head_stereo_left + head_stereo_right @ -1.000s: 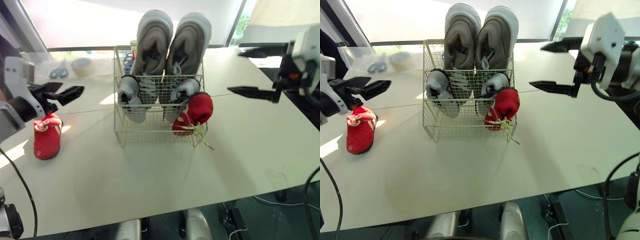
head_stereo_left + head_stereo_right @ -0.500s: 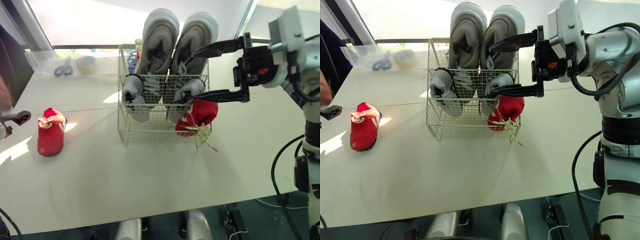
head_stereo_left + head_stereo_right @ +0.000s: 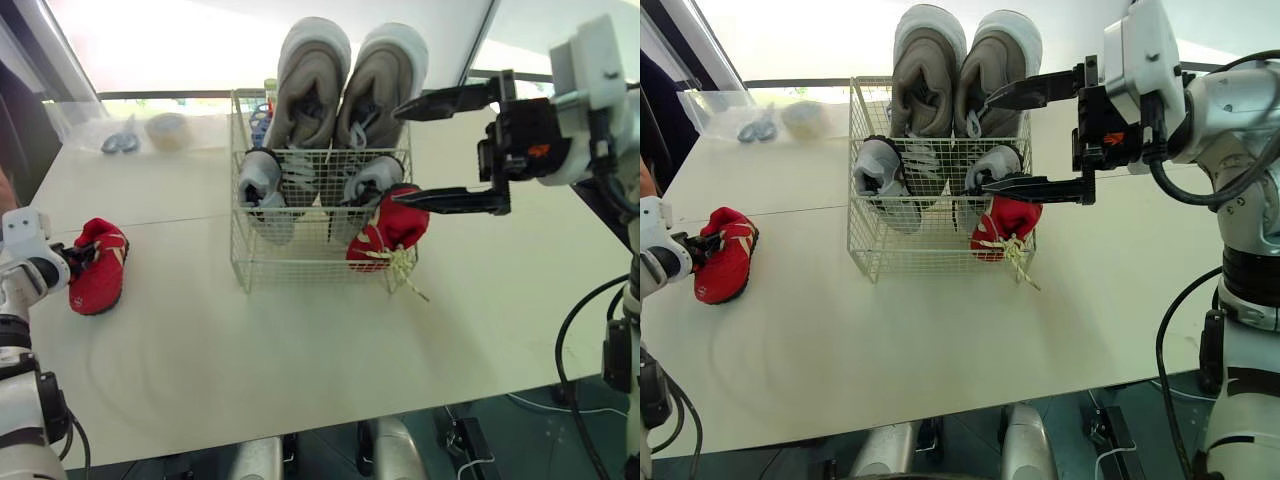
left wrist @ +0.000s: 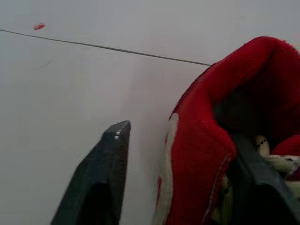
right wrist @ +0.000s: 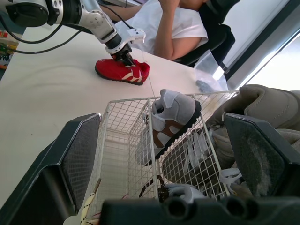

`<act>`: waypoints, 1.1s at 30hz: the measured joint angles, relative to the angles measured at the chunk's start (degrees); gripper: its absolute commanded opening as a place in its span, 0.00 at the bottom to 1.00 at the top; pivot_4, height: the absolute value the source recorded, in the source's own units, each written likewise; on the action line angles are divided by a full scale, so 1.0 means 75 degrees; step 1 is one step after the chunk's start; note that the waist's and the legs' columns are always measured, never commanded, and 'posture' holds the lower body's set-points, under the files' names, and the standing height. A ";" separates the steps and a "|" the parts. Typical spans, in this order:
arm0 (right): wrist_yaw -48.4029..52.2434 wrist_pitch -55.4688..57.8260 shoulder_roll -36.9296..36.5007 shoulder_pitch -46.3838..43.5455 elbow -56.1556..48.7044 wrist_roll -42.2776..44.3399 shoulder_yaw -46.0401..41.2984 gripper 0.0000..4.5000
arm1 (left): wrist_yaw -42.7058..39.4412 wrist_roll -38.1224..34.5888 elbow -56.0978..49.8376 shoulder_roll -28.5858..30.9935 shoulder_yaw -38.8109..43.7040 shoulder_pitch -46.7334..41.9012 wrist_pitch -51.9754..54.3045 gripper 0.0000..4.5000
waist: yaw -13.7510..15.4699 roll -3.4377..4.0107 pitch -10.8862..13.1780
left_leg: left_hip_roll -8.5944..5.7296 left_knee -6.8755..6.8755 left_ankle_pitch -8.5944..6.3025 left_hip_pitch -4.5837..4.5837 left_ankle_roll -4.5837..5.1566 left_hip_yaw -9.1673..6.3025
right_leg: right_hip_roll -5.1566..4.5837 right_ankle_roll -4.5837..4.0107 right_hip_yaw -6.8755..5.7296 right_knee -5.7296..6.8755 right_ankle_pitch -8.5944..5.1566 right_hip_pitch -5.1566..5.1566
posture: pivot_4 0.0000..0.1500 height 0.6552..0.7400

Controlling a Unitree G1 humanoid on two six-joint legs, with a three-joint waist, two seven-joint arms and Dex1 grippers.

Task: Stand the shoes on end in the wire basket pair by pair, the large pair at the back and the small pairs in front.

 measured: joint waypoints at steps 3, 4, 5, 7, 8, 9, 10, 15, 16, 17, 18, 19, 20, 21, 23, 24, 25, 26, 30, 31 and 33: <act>-0.0075 0.0035 -0.0088 0.0068 -0.0045 0.0000 -0.0013 1.00 | -0.0087 0.0037 0.0011 -0.0018 0.0029 -0.0085 0.0093 0.01 | -0.0001 0.0000 0.0000 | 0.0003 -0.0001 0.0000 -0.0001 0.0000 0.0004 | 0.0002 0.0001 -0.0004 0.0004 0.0001 -0.0005 | 1.00 0.94; -0.0084 0.0036 -0.0090 0.0068 -0.0050 0.0001 -0.0020 1.00 | -0.0139 0.0017 -0.0035 -0.0023 0.0043 -0.0081 0.0154 0.01 | 0.0000 0.0000 0.0000 | 0.0004 -0.0001 0.0000 -0.0001 0.0000 0.0004 | 0.0002 0.0001 -0.0006 0.0004 0.0001 -0.0004 | 1.00 0.94; -0.0100 0.0036 -0.0093 0.0071 -0.0053 0.0002 -0.0024 1.00 | -0.0214 -0.0051 -0.0220 -0.0062 0.0085 -0.0043 0.0309 0.01 | 0.0003 0.0000 0.0000 | 0.0004 0.0001 0.0000 -0.0004 0.0000 0.0003 | 0.0002 0.0001 -0.0009 0.0004 0.0001 -0.0005 | 1.00 0.94; -0.0130 0.0030 -0.0097 0.0081 -0.0055 -0.0004 -0.0022 1.00 | -0.0382 -0.0382 -0.0941 -0.0255 0.0281 0.0138 0.0617 0.01 | 0.0004 -0.0009 0.0005 | 0.0005 0.0006 0.0000 -0.0011 0.0001 0.0000 | 0.0001 0.0000 -0.0012 0.0001 0.0001 -0.0004 | 1.00 0.94; -0.0134 0.0025 -0.0103 0.0093 -0.0053 -0.0011 -0.0021 1.00 | -0.0435 -0.0568 -0.1354 -0.0341 0.0399 0.0213 0.0752 0.01 | 0.0001 -0.0022 0.0010 | 0.0005 0.0008 -0.0001 -0.0012 0.0002 0.0000 | 0.0000 0.0000 -0.0012 0.0001 0.0001 -0.0004 | 1.00 0.94; -0.0135 0.0022 -0.0107 0.0107 -0.0049 -0.0012 -0.0018 1.00 | -0.0461 -0.0740 -0.1804 -0.0419 0.0508 0.0274 0.0878 0.01 | -0.0003 -0.0035 0.0012 | 0.0005 0.0008 -0.0001 -0.0013 0.0002 -0.0002 | 0.0001 -0.0001 -0.0012 0.0001 0.0002 -0.0004 | 1.00 0.94; -0.0135 0.0019 -0.0114 0.0117 -0.0044 -0.0014 -0.0018 1.00 | -0.0462 -0.0954 -0.2342 -0.0554 0.0672 0.0345 0.0973 0.01 | -0.0005 -0.0040 0.0011 | 0.0005 0.0009 -0.0001 -0.0013 0.0002 -0.0003 | 0.0001 -0.0001 -0.0012 0.0000 0.0002 -0.0004 | 1.00 0.94; -0.0120 -0.0066 -0.0117 0.0097 0.0097 -0.0076 0.0088 1.00 | 0.0291 -0.2893 -0.6611 -0.2415 0.1418 0.0011 0.0925 0.01 | 0.0015 -0.0068 0.0016 | 0.0002 0.0038 -0.0003 -0.0016 0.0010 -0.0013 | -0.0003 0.0021 -0.0026 -0.0013 0.0020 0.0030 | 1.00 0.94; -0.0118 -0.0080 -0.0117 0.0075 0.0145 -0.0096 0.0107 1.00 | 0.0501 -0.3166 -0.7149 -0.2699 0.1396 -0.0177 0.0927 0.01 | 0.0001 -0.0068 0.0016 | 0.0002 0.0041 -0.0006 -0.0008 0.0016 -0.0007 | -0.0005 0.0031 -0.0025 -0.0016 0.0027 0.0039 | 1.00 0.94; -0.0109 -0.0094 -0.0116 0.0044 0.0196 -0.0109 0.0129 1.00 | 0.0801 -0.3492 -0.7746 -0.3006 0.1361 -0.0383 0.0935 0.01 | -0.0016 -0.0067 0.0015 | 0.0000 0.0041 -0.0001 0.0006 0.0030 0.0002 | -0.0004 0.0035 -0.0025 -0.0017 0.0029 0.0051 | 1.00 0.94; -0.0102 -0.0125 -0.0119 0.0029 0.0250 -0.0135 0.0132 1.00 | 0.1050 -0.3729 -0.8147 -0.3273 0.1316 -0.0520 0.0940 0.01 | -0.0034 -0.0067 0.0016 | -0.0004 0.0040 -0.0001 0.0023 0.0037 0.0015 | -0.0001 0.0037 -0.0025 -0.0017 0.0030 0.0064 | 1.00 0.94; -0.0088 -0.0145 -0.0127 0.0026 0.0301 -0.0176 0.0134 1.00 | 0.1316 -0.3960 -0.8516 -0.3536 0.1201 -0.0613 0.0974 0.01 | -0.0054 -0.0067 0.0015 | -0.0005 0.0038 0.0000 0.0037 0.0039 0.0016 | 0.0006 0.0039 -0.0025 -0.0016 0.0030 0.0075 | 1.00 0.94; -0.0073 -0.0156 -0.0131 0.0024 0.0326 -0.0189 0.0137 1.00 | 0.1474 -0.4110 -0.8688 -0.3681 0.1097 -0.0661 0.1017 0.01 | -0.0061 -0.0067 0.0015 | -0.0004 0.0038 0.0000 0.0037 0.0039 0.0016 | 0.0013 0.0039 -0.0026 -0.0013 0.0030 0.0074 | 1.00 0.94; -0.0062 -0.0164 -0.0137 0.0022 0.0359 -0.0212 0.0147 1.00 | 0.1661 -0.4268 -0.8844 -0.3842 0.0932 -0.0714 0.1104 0.01 | -0.0059 -0.0067 0.0015 | -0.0003 0.0039 0.0004 0.0036 0.0036 0.0020 | 0.0019 0.0039 -0.0030 -0.0005 0.0029 0.0072 | 1.00 0.94; -0.0046 -0.0180 -0.0146 0.0021 0.0420 -0.0259 0.0155 1.00 | 0.1976 -0.4443 -0.9034 -0.4112 0.0579 -0.0801 0.1192 0.01 | -0.0043 -0.0067 0.0015 | -0.0002 0.0040 0.0011 0.0036 0.0027 0.0018 | 0.0024 0.0039 -0.0035 0.0005 0.0029 0.0070 | 1.00 0.94; -0.0038 -0.0185 -0.0147 0.0021 0.0427 -0.0287 0.0156 1.00 | 0.2095 -0.4448 -0.9087 -0.4205 0.0394 -0.0850 0.1212 0.01 | -0.0030 -0.0067 0.0016 | -0.0003 0.0042 0.0012 0.0036 0.0026 0.0017 | 0.0025 0.0039 -0.0036 0.0007 0.0029 0.0070 | 1.00 0.94; -0.0038 -0.0184 -0.0149 0.0021 0.0426 -0.0313 0.0156 1.00 | 0.2188 -0.4446 -0.9160 -0.4297 0.0236 -0.0863 0.1215 0.01 | -0.0023 -0.0067 0.0015 | -0.0003 0.0043 0.0012 0.0036 0.0026 0.0018 | 0.0025 0.0039 -0.0036 0.0006 0.0029 0.0071 | 1.00 0.94; -0.0045 -0.0176 -0.0152 0.0021 0.0421 -0.0325 0.0156 1.00 | 0.2256 -0.4409 -0.9248 -0.4350 0.0066 -0.0845 0.1203 0.01 | -0.0019 -0.0067 0.0015 | -0.0003 0.0045 0.0012 0.0035 0.0027 0.0019 | 0.0025 0.0039 -0.0036 0.0005 0.0029 0.0071 | 1.00 0.94; -0.0106 -0.0131 -0.0146 0.0021 0.0412 -0.0401 0.0237 1.00 | 0.2215 -0.3854 -0.9577 -0.4352 -0.0676 -0.0428 0.0899 0.01 | -0.0010 -0.0067 0.0015 | -0.0003 0.0048 0.0010 0.0033 0.0029 0.0020 | 0.0023 0.0037 -0.0036 0.0003 0.0028 0.0071 | 1.00 0.94; -0.0131 -0.0129 -0.0138 0.0021 0.0411 -0.0405 0.0294 1.00 | 0.2211 -0.3682 -0.9640 -0.4381 -0.0823 -0.0295 0.0772 0.01 | -0.0010 -0.0067 0.0015 | -0.0003 0.0050 0.0010 0.0032 0.0029 0.0019 | 0.0024 0.0037 -0.0036 0.0004 0.0028 0.0071 | 1.00 0.94; -0.0159 -0.0136 -0.0071 0.0002 0.0416 -0.0449 0.0381 1.00 | 0.2219 -0.3200 -1.0040 -0.4406 -0.1187 0.0134 0.0398 0.01 | -0.0009 -0.0067 0.0015 | -0.0002 0.0051 0.0009 0.0032 0.0029 0.0019 | 0.0022 0.0034 -0.0037 0.0004 0.0027 0.0071 | 1.00 0.94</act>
